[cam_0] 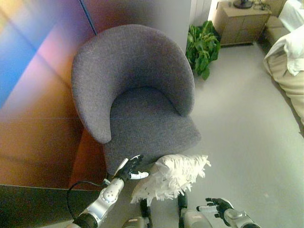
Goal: Pick up the pillow and put it on the sofa.
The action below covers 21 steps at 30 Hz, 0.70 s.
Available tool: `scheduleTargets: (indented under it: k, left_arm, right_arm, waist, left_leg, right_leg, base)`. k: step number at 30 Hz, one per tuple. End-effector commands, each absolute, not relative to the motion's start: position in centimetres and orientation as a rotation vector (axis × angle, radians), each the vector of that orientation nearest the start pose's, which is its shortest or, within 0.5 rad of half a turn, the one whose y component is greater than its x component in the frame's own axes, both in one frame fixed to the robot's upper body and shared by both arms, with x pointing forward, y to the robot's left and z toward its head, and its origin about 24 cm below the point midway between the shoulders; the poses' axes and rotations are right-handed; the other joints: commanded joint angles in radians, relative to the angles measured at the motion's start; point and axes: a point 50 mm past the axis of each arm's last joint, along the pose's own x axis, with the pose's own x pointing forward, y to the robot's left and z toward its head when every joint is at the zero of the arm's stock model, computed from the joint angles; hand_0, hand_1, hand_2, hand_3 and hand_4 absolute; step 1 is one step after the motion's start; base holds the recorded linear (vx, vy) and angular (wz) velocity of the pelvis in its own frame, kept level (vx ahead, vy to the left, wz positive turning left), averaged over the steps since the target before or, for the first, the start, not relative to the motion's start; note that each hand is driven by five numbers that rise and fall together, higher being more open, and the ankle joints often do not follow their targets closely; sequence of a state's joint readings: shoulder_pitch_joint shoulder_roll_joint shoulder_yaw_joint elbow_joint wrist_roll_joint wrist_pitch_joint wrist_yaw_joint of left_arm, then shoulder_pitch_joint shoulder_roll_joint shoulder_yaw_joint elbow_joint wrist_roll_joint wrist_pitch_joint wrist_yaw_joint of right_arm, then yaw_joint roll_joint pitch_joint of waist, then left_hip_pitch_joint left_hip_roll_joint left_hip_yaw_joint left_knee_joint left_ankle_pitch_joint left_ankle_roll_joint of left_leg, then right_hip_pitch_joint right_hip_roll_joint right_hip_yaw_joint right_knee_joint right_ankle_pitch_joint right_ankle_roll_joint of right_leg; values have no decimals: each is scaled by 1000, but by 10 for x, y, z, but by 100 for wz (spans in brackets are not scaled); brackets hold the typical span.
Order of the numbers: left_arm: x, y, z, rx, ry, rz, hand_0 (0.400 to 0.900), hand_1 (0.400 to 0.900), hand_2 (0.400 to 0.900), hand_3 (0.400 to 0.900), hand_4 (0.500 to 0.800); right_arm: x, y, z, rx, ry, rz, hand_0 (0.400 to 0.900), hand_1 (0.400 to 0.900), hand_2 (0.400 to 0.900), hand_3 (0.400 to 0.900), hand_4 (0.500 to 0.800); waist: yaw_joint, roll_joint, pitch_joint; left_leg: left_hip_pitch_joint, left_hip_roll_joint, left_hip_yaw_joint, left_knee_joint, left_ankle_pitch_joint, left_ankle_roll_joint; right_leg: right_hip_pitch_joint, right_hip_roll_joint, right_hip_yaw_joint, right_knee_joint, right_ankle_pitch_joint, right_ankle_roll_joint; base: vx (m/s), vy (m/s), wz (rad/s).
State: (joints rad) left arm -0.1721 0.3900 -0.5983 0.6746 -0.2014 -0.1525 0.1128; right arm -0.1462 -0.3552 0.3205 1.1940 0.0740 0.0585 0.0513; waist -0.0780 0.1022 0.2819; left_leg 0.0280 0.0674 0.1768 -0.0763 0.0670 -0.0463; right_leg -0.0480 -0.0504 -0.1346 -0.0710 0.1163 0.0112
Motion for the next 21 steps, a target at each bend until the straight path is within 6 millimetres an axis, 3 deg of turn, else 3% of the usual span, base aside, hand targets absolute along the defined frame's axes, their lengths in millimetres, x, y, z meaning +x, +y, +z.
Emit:
scheduleTargets:
  k: [1, 11, 21]
  left_arm:
    - [271, 163, -41, 457, 300, -241, 900, 900, 900, 900, 800]
    - [275, 154, -48, 473, 311, -206, 900, 900, 900, 900, 800]
    - [290, 147, -43, 445, 321, -185, 900, 900, 900, 900, 800]
  right_arm:
    - [155, -253, -136, -529, 1125, 135, 900, 900, 900, 900, 800]
    - [180, -248, -126, -557, 1046, 134, 900, 900, 900, 900, 800]
    - [205, -240, -115, -577, 987, 135, 900, 900, 900, 900, 800]
  waist:
    - [-17, -82, 22]
    - [-32, -85, 80]
    - [-46, -95, 143]
  left_leg:
    - [-59, -35, 16, 180, -150, 24]
    - [-92, -28, 11, 190, -145, 15]
    - [-153, -9, 25, 217, -133, 5]
  right_leg:
    - [-47, -91, 82, 108, -90, 119]
    - [-95, -91, 97, 138, -93, 115]
    - [-174, -90, 98, 172, -83, 108]
  base:
    - [-19, -32, -5]
    - [-25, -20, -5]
    - [-61, -24, -7]
